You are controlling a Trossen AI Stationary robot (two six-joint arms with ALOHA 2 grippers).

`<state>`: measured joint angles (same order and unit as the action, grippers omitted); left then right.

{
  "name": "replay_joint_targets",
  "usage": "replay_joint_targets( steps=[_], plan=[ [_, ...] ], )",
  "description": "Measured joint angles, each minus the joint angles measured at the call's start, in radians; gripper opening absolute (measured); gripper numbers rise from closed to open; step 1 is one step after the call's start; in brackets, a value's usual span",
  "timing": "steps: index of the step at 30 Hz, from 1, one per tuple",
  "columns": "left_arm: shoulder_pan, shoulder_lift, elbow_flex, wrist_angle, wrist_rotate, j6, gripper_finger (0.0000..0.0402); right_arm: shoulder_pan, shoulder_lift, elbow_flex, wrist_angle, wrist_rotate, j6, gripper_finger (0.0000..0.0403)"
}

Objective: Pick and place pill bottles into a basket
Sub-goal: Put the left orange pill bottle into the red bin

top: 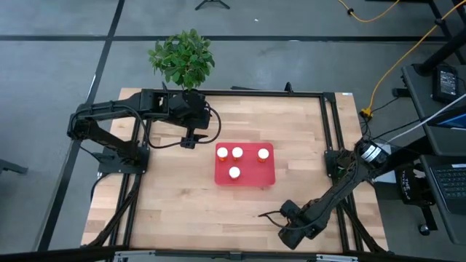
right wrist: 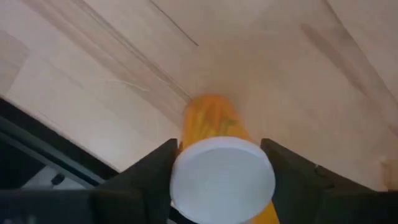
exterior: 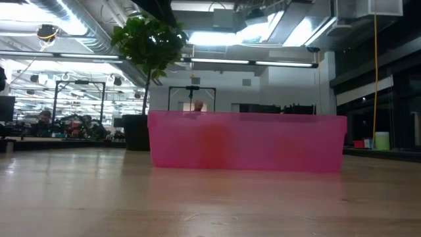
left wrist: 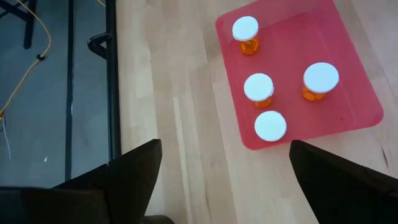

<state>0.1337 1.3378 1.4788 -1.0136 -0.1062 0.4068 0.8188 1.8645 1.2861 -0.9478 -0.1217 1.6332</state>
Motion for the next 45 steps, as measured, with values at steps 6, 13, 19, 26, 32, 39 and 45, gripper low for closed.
replay_joint_targets(
  steps=[6,13,19,26,32,39,45],
  plan=[
    [0.0,0.0,0.0,-0.002,0.0,-0.001,0.0347,-0.005,-0.009,0.0,0.009,-0.004,-0.018,0.0203],
    [0.0,0.0,0.0,-0.001,0.004,0.004,0.0347,-0.008,-0.032,0.0,-0.01,-0.006,-0.019,0.0216],
    [0.0,0.0,0.0,-0.001,0.004,0.007,0.0347,-0.06,-0.098,0.0,-0.061,-0.002,-0.082,0.0199],
    [0.0,0.0,0.0,0.001,0.022,-0.003,0.0347,-0.211,-0.215,0.0,-0.139,0.051,-0.294,0.0215],
    [-0.002,0.014,0.0,0.01,0.08,-0.023,0.0347,-0.428,-0.287,0.03,-0.148,0.094,-0.615,0.02],
    [-0.003,0.057,0.0,0.008,0.076,-0.046,0.0347,-0.637,-0.223,0.124,-0.148,0.095,-0.972,0.0207],
    [-0.01,0.073,0.0,0.008,0.071,-0.032,0.0347,-0.691,-0.118,0.139,-0.157,0.074,-1.124,0.0205]
  ],
)
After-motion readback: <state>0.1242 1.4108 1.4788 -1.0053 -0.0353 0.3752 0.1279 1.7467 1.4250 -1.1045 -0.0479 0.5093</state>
